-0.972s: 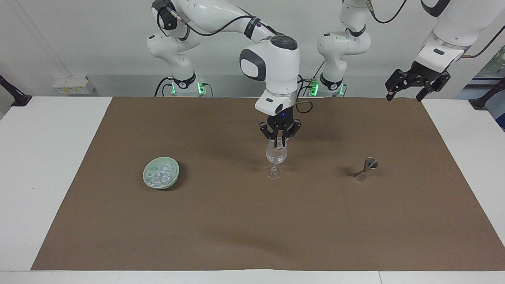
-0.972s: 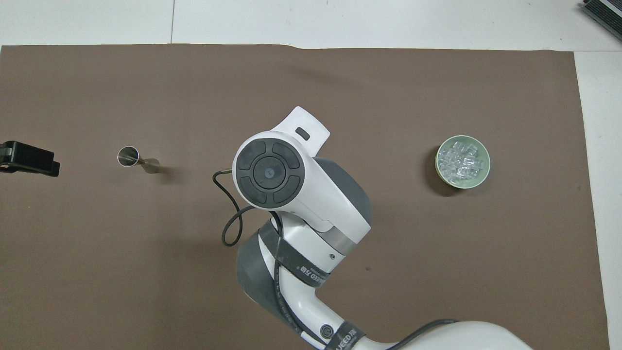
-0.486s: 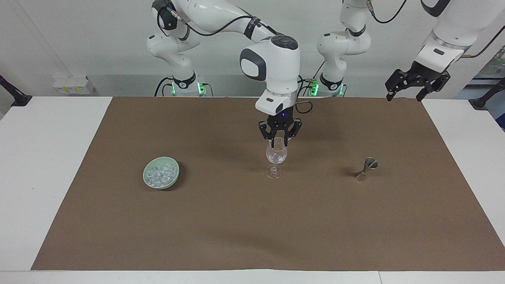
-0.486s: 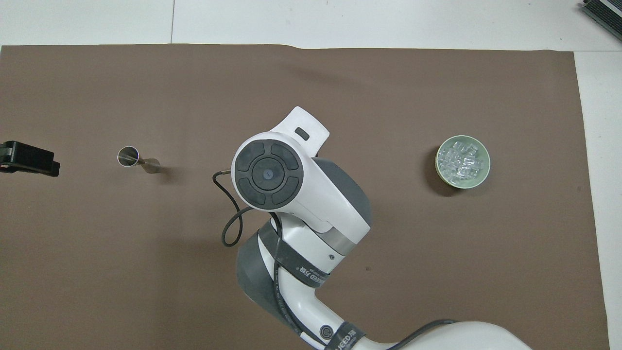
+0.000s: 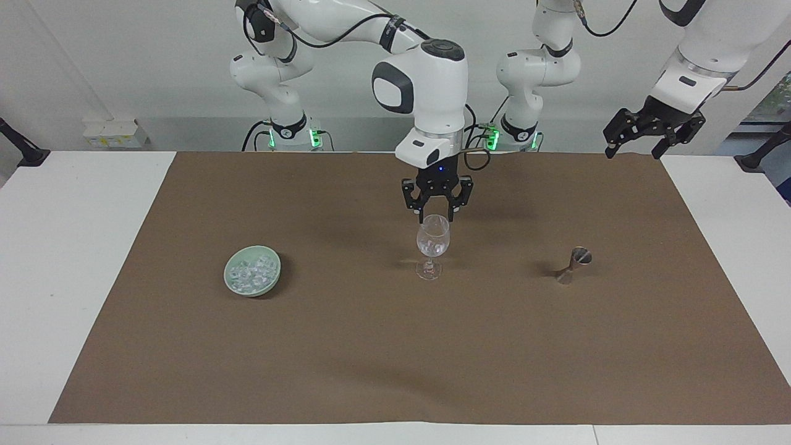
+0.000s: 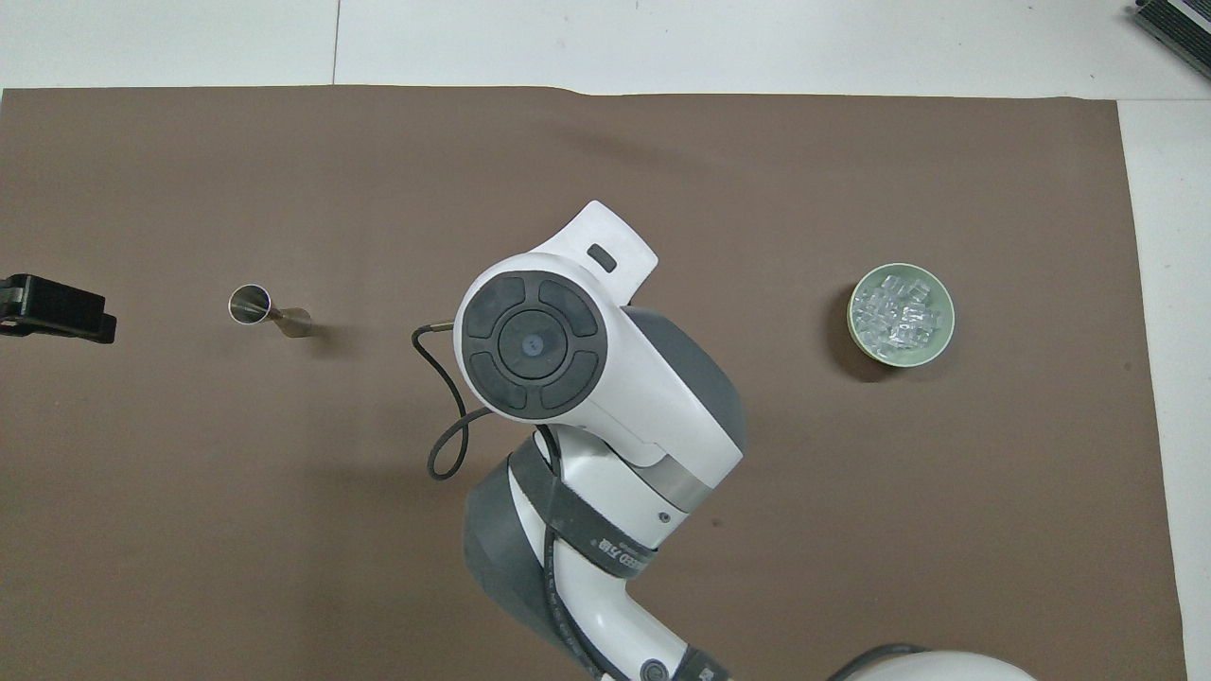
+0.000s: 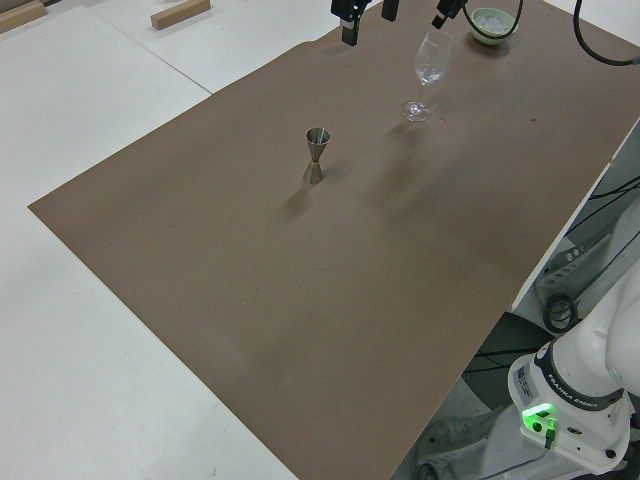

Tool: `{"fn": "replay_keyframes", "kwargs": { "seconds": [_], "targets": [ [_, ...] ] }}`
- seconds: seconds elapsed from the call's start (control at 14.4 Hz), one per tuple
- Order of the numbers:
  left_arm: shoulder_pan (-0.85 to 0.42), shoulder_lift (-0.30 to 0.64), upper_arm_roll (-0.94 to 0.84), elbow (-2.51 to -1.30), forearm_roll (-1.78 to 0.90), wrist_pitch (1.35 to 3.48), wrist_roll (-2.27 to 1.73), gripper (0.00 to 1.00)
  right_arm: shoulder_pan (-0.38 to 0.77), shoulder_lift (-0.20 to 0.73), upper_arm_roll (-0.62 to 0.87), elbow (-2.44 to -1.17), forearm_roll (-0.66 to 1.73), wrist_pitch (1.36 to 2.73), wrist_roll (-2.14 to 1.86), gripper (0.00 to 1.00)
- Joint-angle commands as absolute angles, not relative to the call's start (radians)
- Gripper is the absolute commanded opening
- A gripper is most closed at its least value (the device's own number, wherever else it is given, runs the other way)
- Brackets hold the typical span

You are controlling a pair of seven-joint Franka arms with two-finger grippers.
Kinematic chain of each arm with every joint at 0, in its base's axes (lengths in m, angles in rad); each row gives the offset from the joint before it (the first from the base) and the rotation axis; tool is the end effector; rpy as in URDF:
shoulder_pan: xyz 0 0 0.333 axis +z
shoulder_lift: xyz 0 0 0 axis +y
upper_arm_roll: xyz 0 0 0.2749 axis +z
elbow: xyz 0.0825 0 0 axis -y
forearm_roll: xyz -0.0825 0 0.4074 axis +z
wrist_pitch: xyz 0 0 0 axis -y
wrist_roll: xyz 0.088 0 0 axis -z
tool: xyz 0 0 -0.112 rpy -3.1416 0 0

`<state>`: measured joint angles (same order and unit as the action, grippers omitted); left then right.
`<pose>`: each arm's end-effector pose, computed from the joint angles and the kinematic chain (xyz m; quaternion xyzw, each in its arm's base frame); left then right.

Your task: Pour wine and add ice with both arms

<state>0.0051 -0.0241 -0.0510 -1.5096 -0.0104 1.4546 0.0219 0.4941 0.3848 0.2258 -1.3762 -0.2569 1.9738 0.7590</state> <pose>0.5586 -0.0273 0.6120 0.9993 -0.0344 -0.0155 0.0044 0.5559 0.4332 0.4764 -0.9905 -0.0050 -0.1369 0.0139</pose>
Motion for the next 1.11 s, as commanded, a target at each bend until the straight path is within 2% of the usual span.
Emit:
{"fn": "replay_keyframes", "kwargs": {
  "seconds": [0.0,0.42,0.69,1.04],
  "targets": [
    [0.003,-0.043,-0.048,-1.523,0.005,1.453,0.025,1.00,0.434,0.304,0.235,-1.442,-0.255,1.953,0.767,1.00],
    [0.003,-0.043,-0.048,-1.523,0.005,1.453,0.025,1.00,0.319,0.174,0.233,-1.480,-0.177,1.800,0.660,1.00],
    [0.003,-0.043,-0.048,-1.523,0.005,1.453,0.025,1.00,0.184,0.069,0.232,-1.480,-0.074,1.686,0.500,1.00],
    [0.003,-0.043,-0.048,-1.523,0.005,1.453,0.025,1.00,0.083,0.040,0.232,-1.468,-0.043,1.577,0.465,1.00]
  ]
}}
